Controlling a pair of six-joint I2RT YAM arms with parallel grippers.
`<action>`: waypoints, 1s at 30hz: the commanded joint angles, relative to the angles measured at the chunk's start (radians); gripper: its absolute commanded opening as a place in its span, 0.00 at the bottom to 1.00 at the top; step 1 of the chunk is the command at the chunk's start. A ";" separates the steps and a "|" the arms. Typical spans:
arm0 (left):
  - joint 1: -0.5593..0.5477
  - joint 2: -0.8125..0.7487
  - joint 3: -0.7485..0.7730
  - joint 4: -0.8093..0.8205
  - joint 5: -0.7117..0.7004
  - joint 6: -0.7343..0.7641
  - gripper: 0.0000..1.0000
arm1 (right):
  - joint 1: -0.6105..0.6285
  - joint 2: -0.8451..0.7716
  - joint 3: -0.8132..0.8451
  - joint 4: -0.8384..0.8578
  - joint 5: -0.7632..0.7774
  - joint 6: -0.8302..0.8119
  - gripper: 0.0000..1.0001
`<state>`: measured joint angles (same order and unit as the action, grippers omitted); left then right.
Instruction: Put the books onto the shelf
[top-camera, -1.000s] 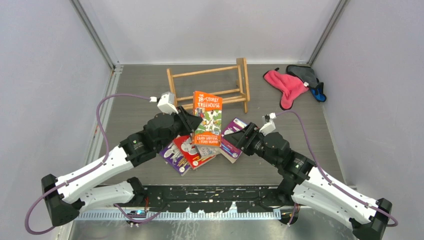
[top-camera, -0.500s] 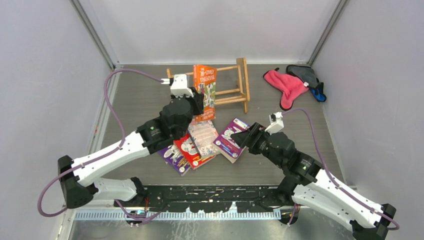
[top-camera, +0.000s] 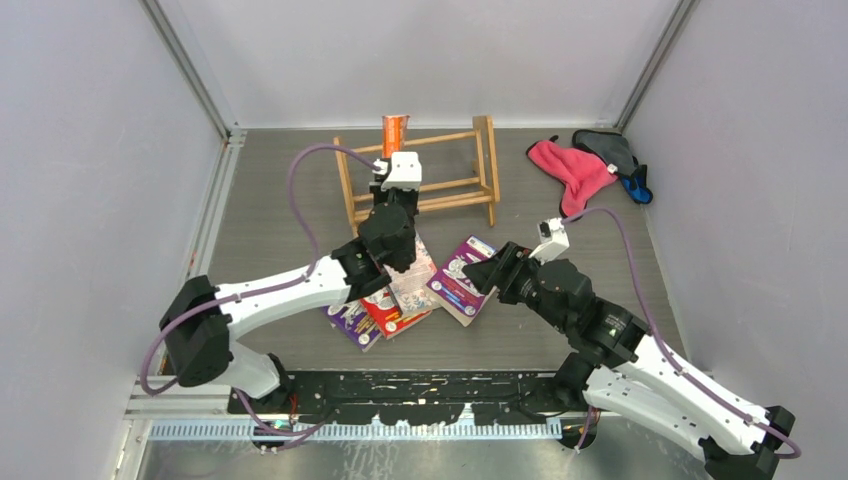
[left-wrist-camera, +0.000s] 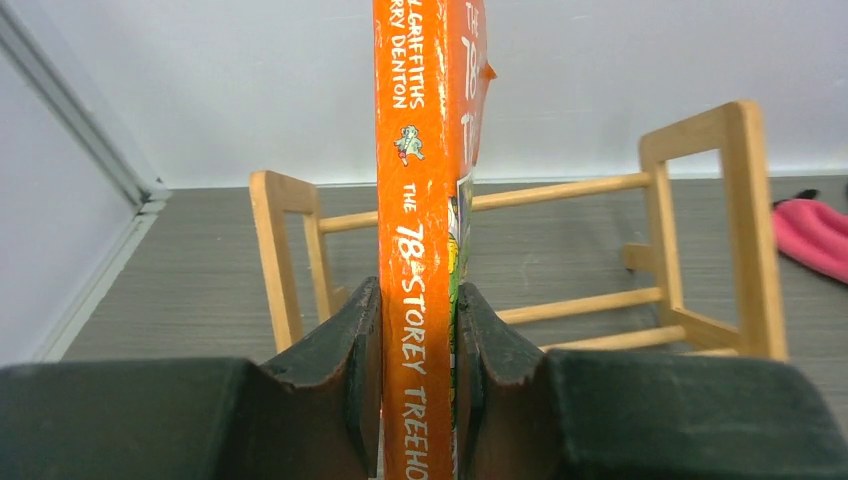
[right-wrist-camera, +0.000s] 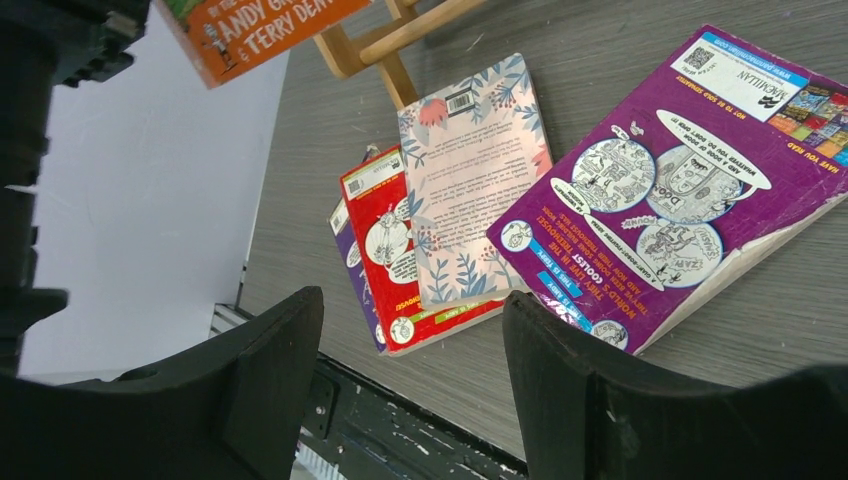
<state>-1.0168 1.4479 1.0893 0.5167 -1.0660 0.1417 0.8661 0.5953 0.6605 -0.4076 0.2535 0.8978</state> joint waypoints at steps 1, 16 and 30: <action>0.056 0.022 -0.004 0.289 -0.069 0.049 0.00 | -0.005 0.001 0.064 0.001 0.025 -0.047 0.71; 0.245 0.112 -0.053 0.260 0.054 -0.150 0.00 | -0.007 0.031 0.073 -0.001 0.020 -0.068 0.71; 0.305 0.209 -0.050 0.233 0.113 -0.266 0.00 | -0.026 0.057 0.050 0.017 0.015 -0.064 0.71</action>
<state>-0.7238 1.6646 1.0252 0.6418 -0.9627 -0.0605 0.8482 0.6506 0.6941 -0.4408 0.2569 0.8478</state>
